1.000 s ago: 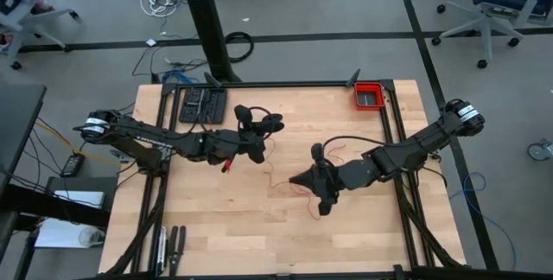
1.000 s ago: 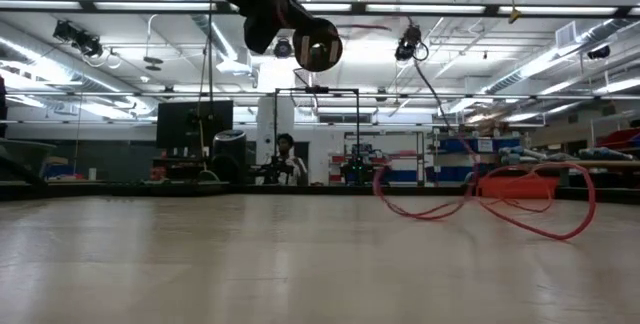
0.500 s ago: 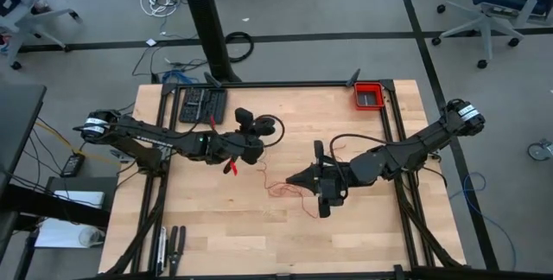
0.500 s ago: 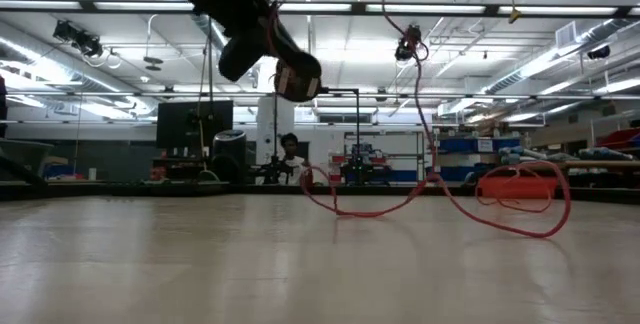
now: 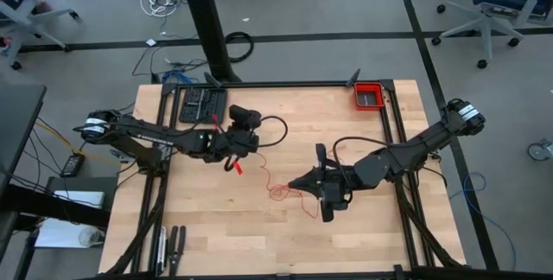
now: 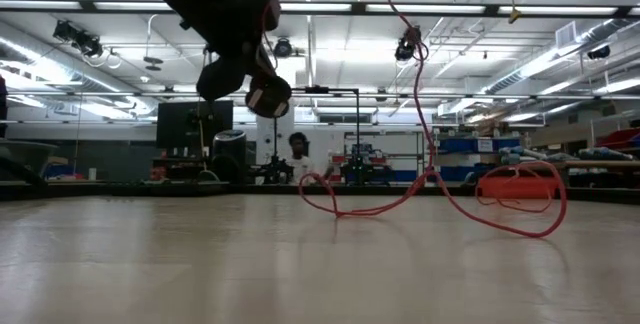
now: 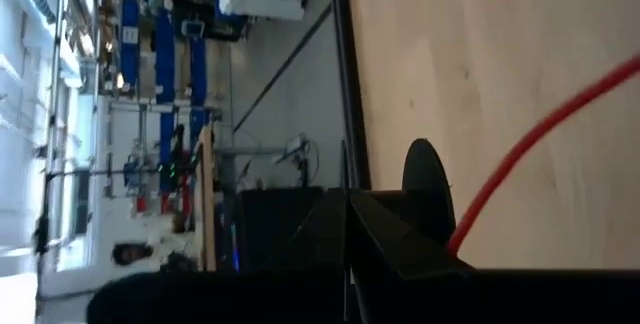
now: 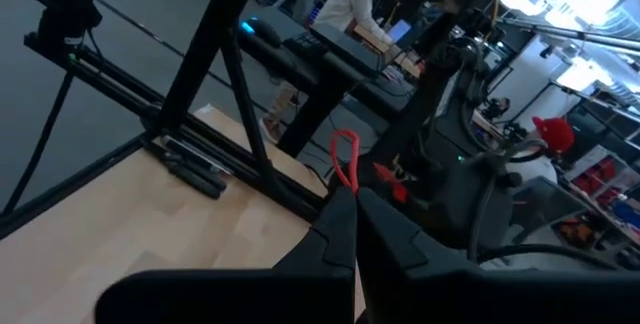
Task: Coil cords
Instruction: Coil the red wire on the black spool
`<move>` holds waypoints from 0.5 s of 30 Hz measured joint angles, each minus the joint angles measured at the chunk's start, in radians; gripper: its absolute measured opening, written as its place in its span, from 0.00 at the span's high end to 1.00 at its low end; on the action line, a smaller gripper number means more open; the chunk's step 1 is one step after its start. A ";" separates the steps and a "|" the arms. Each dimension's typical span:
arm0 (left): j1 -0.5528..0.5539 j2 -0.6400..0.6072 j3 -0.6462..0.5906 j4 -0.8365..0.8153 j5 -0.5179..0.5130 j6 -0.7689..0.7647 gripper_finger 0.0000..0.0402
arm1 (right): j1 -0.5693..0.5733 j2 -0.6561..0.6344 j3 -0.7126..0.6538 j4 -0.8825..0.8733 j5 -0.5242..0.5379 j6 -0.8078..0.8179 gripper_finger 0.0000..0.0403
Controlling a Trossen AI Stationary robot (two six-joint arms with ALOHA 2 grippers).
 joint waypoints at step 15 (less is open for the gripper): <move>-0.002 0.000 0.000 -0.021 0.089 -0.116 0.98 | 0.134 -0.139 0.000 -0.538 0.535 0.253 1.00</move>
